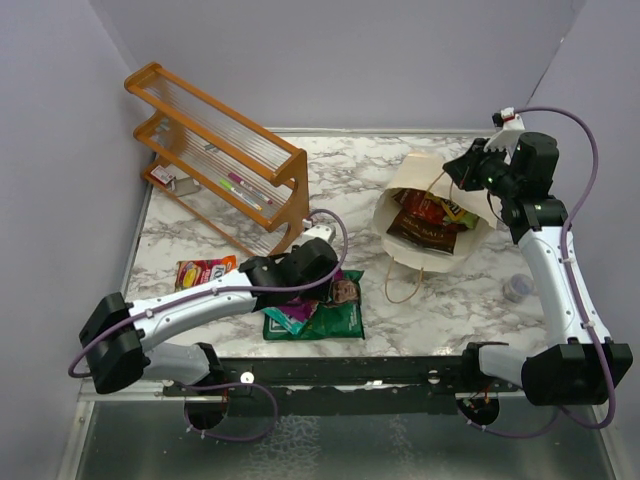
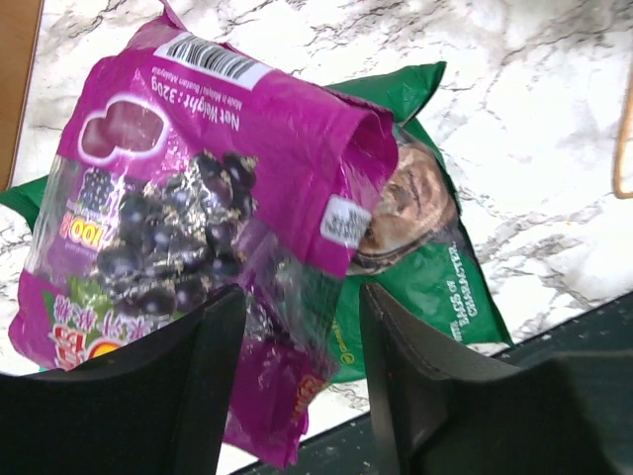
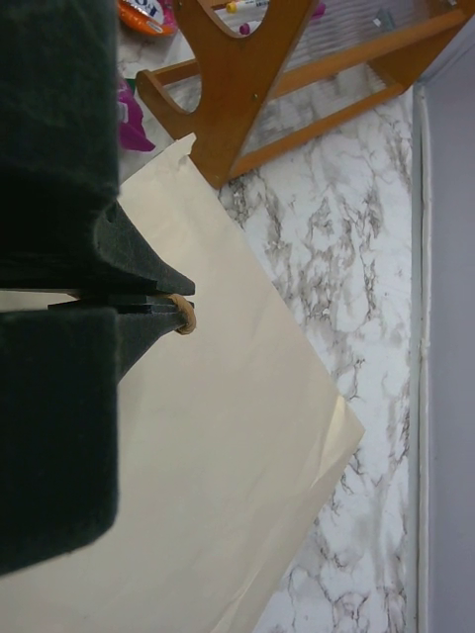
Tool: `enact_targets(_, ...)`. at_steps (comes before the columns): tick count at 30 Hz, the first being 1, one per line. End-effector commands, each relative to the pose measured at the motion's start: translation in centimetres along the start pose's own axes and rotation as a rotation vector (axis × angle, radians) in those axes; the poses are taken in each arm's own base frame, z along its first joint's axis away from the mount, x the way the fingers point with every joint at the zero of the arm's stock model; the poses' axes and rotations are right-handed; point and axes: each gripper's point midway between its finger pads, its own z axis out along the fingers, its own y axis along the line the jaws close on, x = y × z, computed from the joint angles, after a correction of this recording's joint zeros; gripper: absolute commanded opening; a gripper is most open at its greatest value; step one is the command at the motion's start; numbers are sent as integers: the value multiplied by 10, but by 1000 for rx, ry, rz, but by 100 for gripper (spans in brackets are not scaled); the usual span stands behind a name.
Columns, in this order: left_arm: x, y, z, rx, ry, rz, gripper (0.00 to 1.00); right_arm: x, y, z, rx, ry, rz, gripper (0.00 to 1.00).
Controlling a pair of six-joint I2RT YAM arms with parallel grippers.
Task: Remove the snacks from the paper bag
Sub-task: Place the snack at the center of the board.
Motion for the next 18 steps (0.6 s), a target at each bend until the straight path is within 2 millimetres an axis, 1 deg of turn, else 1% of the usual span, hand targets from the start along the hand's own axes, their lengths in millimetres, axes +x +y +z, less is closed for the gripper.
enact_targets(1,-8,-9,-23,84,-21,-13,55,-5,8,-4,-35,-21,-11,2)
enact_targets(2,-15,-14,-29,107,-38,-5,57,-6,9,-5,-37,-22,-12,1)
enact_targets(3,-23,-19,-35,131,-57,5,62,-7,11,-6,-41,-26,-12,1)
enact_targets(5,-43,-32,-49,189,-101,27,76,-8,13,-9,-49,-31,-14,2)
enact_targets(6,-51,-39,-56,220,-120,37,80,-7,15,-9,-54,-30,-13,2)
enact_targets(8,-68,-56,-70,309,-173,59,85,-8,18,-11,-69,-33,-13,2)
enact_targets(10,-84,-77,-86,429,-243,86,88,-9,24,-13,-98,-35,-15,2)
enact_targets(12,-95,-102,-99,552,-313,148,91,-10,30,-14,-129,-40,-16,1)
enact_targets(13,-100,-113,-104,590,-348,188,91,-10,32,-14,-144,-38,-14,2)
enact_targets(15,-107,-138,-105,618,-420,313,91,-11,37,-15,-175,-38,-10,1)
enact_targets(16,-109,-148,-102,601,-457,379,92,-10,40,-15,-187,-34,-8,1)
enact_targets(17,-114,-155,-96,560,-513,481,92,-11,41,-15,-194,-31,-8,1)
enact_targets(18,-115,-164,-88,550,-542,573,92,-11,42,-15,-200,-28,-7,2)
